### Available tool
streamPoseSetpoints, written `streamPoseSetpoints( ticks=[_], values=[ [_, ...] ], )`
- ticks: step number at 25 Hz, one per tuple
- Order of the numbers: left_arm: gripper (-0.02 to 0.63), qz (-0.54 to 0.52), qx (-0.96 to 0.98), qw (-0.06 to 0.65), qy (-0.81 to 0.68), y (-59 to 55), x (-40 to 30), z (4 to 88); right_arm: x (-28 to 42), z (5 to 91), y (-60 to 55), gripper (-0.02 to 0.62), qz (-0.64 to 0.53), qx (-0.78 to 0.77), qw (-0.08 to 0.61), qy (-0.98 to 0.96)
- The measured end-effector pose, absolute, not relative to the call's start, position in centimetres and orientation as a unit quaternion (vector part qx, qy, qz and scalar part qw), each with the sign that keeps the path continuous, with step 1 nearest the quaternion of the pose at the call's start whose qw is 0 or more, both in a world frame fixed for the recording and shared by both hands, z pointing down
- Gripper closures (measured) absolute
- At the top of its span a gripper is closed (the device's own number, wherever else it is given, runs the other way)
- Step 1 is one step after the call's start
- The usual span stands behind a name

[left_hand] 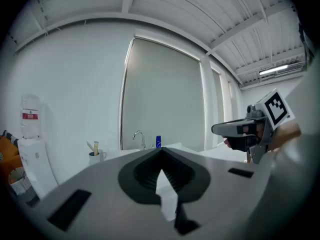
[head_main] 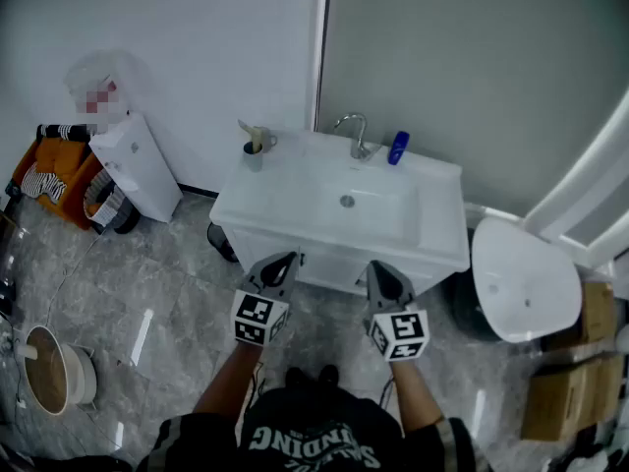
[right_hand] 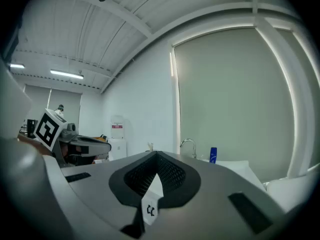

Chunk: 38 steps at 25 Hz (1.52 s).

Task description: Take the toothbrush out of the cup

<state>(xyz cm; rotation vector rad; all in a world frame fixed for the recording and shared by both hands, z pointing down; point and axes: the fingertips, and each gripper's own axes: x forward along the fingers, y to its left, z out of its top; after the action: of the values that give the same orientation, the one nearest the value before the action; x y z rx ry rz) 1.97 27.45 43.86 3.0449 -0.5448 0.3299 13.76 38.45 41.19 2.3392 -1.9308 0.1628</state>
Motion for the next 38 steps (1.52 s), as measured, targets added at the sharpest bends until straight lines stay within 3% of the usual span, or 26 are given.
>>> streamPoseSetpoints(
  ticks=[28,38],
  values=[
    [0.607,0.113,0.968,0.034,-0.222,29.4,4.4,45.9,17.0,44.0,38.0,0.600,0.069,0.728,0.027,-0.682],
    [0.607,0.095,0.964,0.033,-0.246,24.9,5.1,45.4,17.4,44.3,33.1,0.600,0.069,0.703,0.031,-0.707]
  ],
)
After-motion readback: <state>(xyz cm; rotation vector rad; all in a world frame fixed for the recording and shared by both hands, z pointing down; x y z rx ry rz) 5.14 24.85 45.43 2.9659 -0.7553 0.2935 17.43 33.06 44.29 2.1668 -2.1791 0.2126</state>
